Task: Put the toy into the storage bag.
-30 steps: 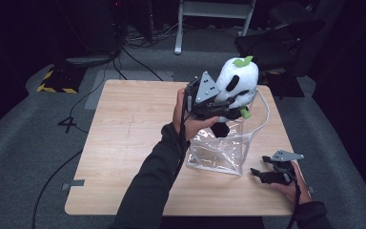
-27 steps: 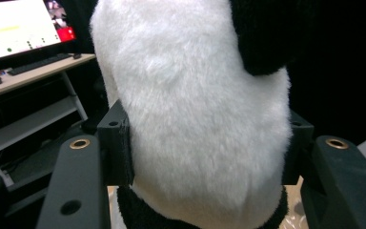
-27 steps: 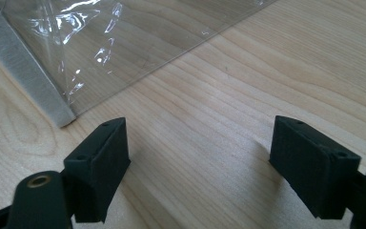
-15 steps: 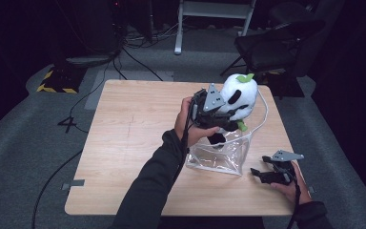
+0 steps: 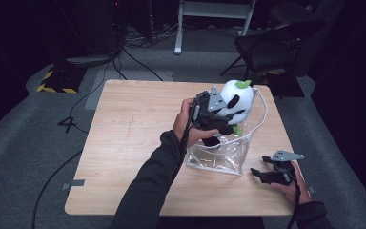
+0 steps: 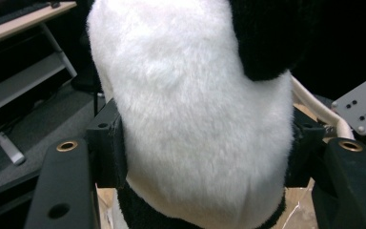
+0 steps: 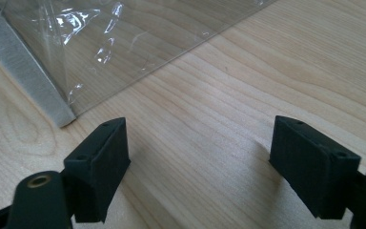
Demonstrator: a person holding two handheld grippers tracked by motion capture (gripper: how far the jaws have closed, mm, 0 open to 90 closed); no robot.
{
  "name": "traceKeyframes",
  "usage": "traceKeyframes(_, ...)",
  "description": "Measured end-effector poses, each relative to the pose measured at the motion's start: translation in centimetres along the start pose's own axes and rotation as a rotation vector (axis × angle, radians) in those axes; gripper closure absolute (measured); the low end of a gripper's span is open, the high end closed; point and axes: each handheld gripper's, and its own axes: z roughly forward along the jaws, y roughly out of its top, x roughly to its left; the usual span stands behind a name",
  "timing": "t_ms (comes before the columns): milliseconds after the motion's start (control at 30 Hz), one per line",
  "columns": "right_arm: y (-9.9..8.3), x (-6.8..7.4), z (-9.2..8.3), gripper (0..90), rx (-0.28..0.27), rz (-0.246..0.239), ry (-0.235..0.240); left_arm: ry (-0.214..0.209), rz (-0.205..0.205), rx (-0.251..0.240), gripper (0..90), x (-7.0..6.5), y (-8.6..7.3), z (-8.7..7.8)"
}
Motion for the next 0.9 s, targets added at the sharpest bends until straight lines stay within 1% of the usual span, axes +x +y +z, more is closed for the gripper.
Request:
traceKeyframes(100, 0.0, 0.0, 0.0, 20.6, -0.001, 0.0, 0.002, -0.001, 0.003, 0.028, 33.3, 0.1, -0.1, 0.0)
traceKeyframes(133, 0.0, 0.0, 0.0, 20.6, -0.001, 0.0, 0.002, -0.001, 0.003, 0.028, 33.0, 0.1, -0.1, 0.0)
traceKeyframes(167, 0.0, 0.0, 0.0, 20.6, 0.0, 0.001, 0.002, -0.009, 0.007, 0.046, 32.8, 0.1, -0.1, 0.2)
traceKeyframes(200, 0.0, 0.0, 0.0, 20.6, 0.0, 0.001, 0.002, -0.009, 0.007, 0.046, 32.5, 0.1, -0.1, 0.2)
traceKeyframes(233, 0.0, 0.0, 0.0, 20.6, -0.001, 0.001, 0.002, -0.012, 0.012, 0.057, 32.5, 0.1, 0.0, 0.2)
traceKeyframes(333, 0.0, 0.0, 0.0, 20.6, 0.0, 0.0, 0.002, -0.008, 0.009, 0.068, 31.6, 0.0, -0.1, 0.5)
traceKeyframes(433, 0.0, 0.0, 0.0, 20.6, -0.001, 0.0, 0.002, -0.006, 0.02, 0.08, 31.6, -0.1, 0.0, 0.7)
traceKeyframes(533, 0.0, 0.0, 0.0, 20.6, -0.001, 0.0, 0.0, -0.004, 0.023, 0.101, 31.6, -0.4, 0.0, 1.2)
traceKeyframes(600, 0.0, 0.0, 0.0, 20.6, -0.001, 0.0, 0.002, -0.001, 0.033, 0.12, 31.6, -0.5, 0.0, 1.5)
traceKeyframes(800, 0.0, 0.0, 0.0, 20.6, -0.001, 0.0, 0.002, 0.007, 0.036, 0.146, 30.8, -0.6, 0.0, 2.2)
traceKeyframes(833, 0.0, 0.0, 0.0, 20.6, -0.001, 0.0, 0.002, 0.008, 0.034, 0.158, 30.2, -0.7, 0.0, 2.4)
traceKeyframes(900, 0.0, 0.0, 0.0, 20.6, 0.0, 0.0, 0.0, 0.004, 0.035, 0.165, 30.1, -0.7, -0.1, 2.5)
